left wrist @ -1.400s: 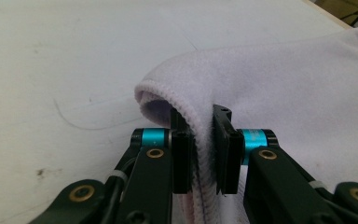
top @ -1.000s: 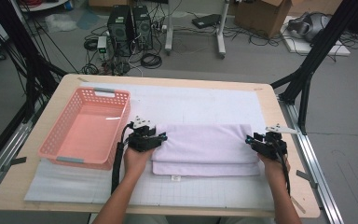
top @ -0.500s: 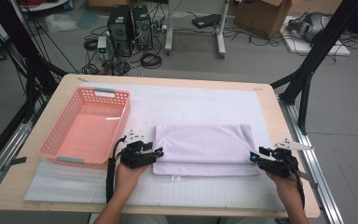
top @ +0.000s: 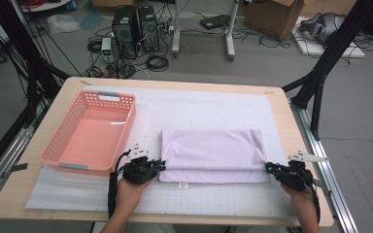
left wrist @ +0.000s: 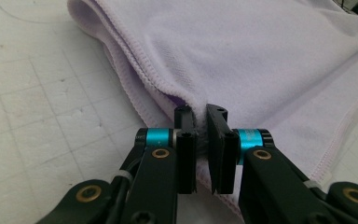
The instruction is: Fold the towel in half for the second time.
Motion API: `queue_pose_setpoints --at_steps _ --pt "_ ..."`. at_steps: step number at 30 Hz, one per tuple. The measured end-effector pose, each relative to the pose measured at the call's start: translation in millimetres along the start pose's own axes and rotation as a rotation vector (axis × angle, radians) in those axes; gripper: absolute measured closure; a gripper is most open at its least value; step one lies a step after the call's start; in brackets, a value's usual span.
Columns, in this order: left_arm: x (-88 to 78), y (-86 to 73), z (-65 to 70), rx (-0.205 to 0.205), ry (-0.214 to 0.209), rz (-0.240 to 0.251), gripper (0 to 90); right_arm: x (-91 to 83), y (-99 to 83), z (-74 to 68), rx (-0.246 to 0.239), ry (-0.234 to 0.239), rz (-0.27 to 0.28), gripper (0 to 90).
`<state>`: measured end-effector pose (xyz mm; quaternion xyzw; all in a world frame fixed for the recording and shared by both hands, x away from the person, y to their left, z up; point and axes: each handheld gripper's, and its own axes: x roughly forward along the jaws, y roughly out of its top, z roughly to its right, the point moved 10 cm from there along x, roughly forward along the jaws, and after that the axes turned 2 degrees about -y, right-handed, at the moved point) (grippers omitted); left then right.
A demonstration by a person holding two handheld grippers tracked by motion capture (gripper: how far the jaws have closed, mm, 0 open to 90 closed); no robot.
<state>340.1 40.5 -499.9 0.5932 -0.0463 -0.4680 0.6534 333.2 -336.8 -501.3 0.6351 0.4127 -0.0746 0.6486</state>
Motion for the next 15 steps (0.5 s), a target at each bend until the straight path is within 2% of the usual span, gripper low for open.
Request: queue_pose_setpoints --at_steps 2,5,7,14,15 --pt "-2.3 1.4 0.5 -0.003 0.0 0.008 83.5 -3.1 1.5 -0.4 0.005 0.006 0.015 84.3" --pt "-14.4 5.8 4.7 -0.007 -0.016 0.046 83.6 -11.1 4.1 -3.0 0.017 0.021 0.04 84.3" --pt "-19.0 4.9 7.5 0.001 -0.018 0.053 83.6 -16.6 4.0 -6.2 0.01 0.036 0.051 84.2" --pt "-32.0 -2.3 18.0 0.004 -0.042 0.061 83.5 -32.4 -2.7 -12.6 0.003 0.053 0.065 84.2" --pt "-34.9 -8.0 22.0 0.01 -0.046 0.052 83.5 -36.2 -5.6 -15.0 -0.001 0.059 0.065 84.3"
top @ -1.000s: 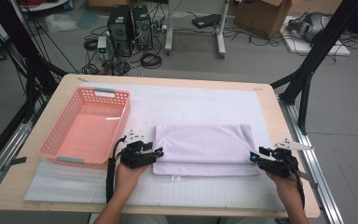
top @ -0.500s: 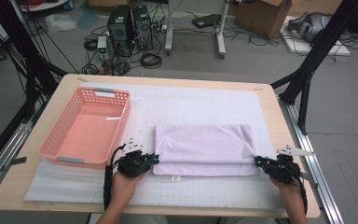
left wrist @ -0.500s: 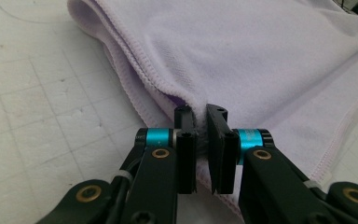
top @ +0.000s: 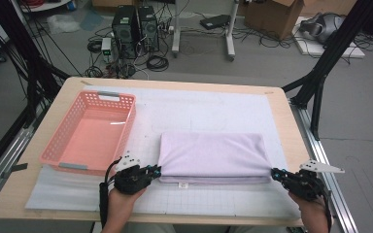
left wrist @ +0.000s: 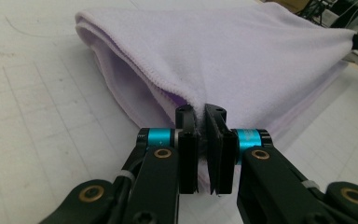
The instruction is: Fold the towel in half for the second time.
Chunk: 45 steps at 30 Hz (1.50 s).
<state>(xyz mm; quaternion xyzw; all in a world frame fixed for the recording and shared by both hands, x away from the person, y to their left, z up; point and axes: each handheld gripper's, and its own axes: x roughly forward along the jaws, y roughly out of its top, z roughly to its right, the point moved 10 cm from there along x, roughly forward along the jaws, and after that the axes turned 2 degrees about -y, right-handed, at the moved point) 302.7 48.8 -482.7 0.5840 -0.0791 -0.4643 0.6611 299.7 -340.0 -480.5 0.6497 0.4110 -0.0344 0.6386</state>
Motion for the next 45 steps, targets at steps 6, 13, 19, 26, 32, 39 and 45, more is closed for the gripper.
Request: queue_pose_setpoints --at_steps 6,13,19,26,32,39,45 --pt "-2.9 -12.5 8.5 0.03 0.016 -0.03 68.6 -4.5 -14.9 1.1 0.014 -0.023 -0.066 76.7" --pt "0.1 7.7 -11.2 0.027 0.07 0.044 47.5 -10.4 6.8 1.9 -0.024 -0.091 0.052 60.8" --pt "18.9 23.7 -29.4 0.008 0.082 0.044 54.1 35.0 9.4 -10.6 -0.166 -0.068 -0.014 67.0" --pt "52.8 44.2 -42.4 0.053 0.098 0.018 66.9 33.2 -13.4 -2.5 -0.156 -0.072 -0.09 69.8" --pt "78.0 47.2 -60.0 0.07 0.203 -0.074 65.4 25.7 -18.2 -1.2 -0.147 -0.077 -0.091 70.3" --pt "71.2 34.6 -71.6 0.045 0.285 -0.153 63.9 20.7 -17.4 3.4 -0.143 -0.085 -0.083 69.5" --pt "51.4 40.0 -54.6 0.07 0.242 -0.048 55.0 4.6 -8.4 10.9 -0.102 -0.099 -0.006 62.3"
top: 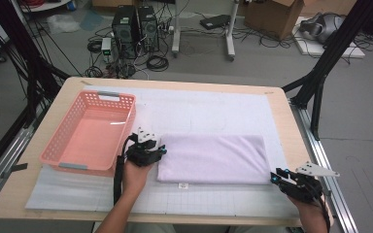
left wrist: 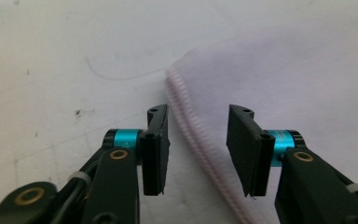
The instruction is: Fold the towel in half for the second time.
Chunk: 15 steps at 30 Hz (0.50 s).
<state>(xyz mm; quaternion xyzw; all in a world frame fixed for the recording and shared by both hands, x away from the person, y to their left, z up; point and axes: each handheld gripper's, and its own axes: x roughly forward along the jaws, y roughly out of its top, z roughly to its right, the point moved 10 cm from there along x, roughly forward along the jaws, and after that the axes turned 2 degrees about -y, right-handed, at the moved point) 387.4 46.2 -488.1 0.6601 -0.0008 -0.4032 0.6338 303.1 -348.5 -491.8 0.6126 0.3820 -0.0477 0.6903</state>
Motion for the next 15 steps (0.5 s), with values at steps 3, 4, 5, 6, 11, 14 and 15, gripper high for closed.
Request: queue_pose_setpoints --at_steps 3,4,5,6,11,14,15 --pt "-12.4 -3.6 9.7 -0.004 -0.07 0.069 46.8 -5.0 5.0 1.7 0.018 -0.008 0.027 55.6" --pt "-15.9 -5.1 11.2 -0.006 -0.085 0.084 44.7 -6.3 6.2 2.1 0.021 -0.011 0.032 53.3" --pt "-15.9 -5.1 11.2 -0.006 -0.085 0.084 41.5 -7.4 7.3 2.4 0.025 -0.017 0.038 51.3" --pt "-18.9 -6.2 12.8 -0.018 -0.11 0.103 39.4 -8.7 8.4 3.1 0.025 -0.023 0.044 49.0" --pt "-32.1 -5.7 14.4 -0.051 -0.152 0.16 25.7 -14.2 14.6 4.8 0.047 -0.038 0.089 41.7" --pt "-39.8 -5.8 17.1 -0.074 -0.142 0.186 20.9 -13.9 14.5 6.1 0.05 -0.042 0.086 39.6" --pt "-42.3 -6.5 20.3 -0.073 -0.158 0.187 20.8 -11.7 14.1 6.8 0.049 -0.047 0.084 37.8"
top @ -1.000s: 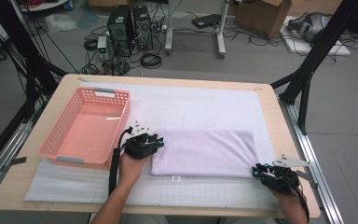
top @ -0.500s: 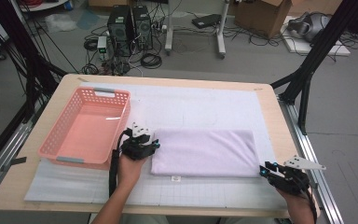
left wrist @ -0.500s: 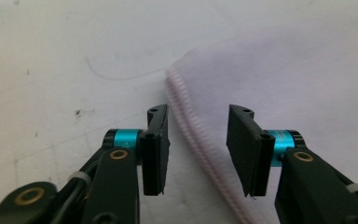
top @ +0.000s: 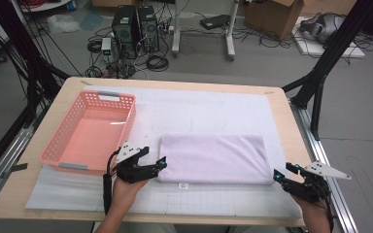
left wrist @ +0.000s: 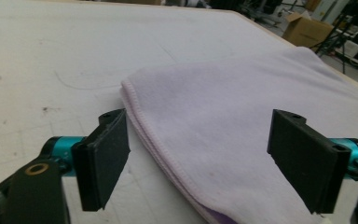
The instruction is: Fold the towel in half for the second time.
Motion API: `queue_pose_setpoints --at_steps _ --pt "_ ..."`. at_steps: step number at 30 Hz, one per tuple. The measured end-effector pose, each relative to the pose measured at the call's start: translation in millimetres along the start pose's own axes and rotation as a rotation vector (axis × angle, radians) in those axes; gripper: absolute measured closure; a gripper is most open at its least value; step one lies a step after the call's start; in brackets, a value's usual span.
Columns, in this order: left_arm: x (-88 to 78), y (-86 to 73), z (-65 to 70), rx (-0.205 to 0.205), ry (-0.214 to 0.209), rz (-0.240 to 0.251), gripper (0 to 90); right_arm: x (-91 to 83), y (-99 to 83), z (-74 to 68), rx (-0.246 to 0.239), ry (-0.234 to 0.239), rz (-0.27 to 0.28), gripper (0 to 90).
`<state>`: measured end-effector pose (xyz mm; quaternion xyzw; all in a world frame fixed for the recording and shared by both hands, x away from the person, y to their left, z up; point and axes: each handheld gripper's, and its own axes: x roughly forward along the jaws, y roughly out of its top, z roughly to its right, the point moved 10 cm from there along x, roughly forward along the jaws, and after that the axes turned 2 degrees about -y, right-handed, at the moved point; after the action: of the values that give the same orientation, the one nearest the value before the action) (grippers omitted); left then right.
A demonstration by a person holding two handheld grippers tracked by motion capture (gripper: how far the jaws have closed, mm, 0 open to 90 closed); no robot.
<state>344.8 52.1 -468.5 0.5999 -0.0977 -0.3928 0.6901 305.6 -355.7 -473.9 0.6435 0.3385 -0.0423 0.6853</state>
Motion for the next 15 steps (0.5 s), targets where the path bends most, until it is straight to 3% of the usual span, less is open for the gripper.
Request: queue_pose_setpoints --at_steps 1,6,15 --pt "-4.1 -1.0 5.4 0.025 -0.02 0.011 20.7 1.2 -0.4 0.2 -0.002 -0.002 -0.004 36.7" --pt "-8.1 -3.8 5.7 0.059 -0.01 0.016 21.8 5.9 -0.8 -2.7 -0.004 0.007 -0.009 32.5" --pt "-8.3 -2.9 13.5 0.062 -0.048 0.042 23.0 7.1 0.7 -1.1 0.002 0.008 0.005 31.0"
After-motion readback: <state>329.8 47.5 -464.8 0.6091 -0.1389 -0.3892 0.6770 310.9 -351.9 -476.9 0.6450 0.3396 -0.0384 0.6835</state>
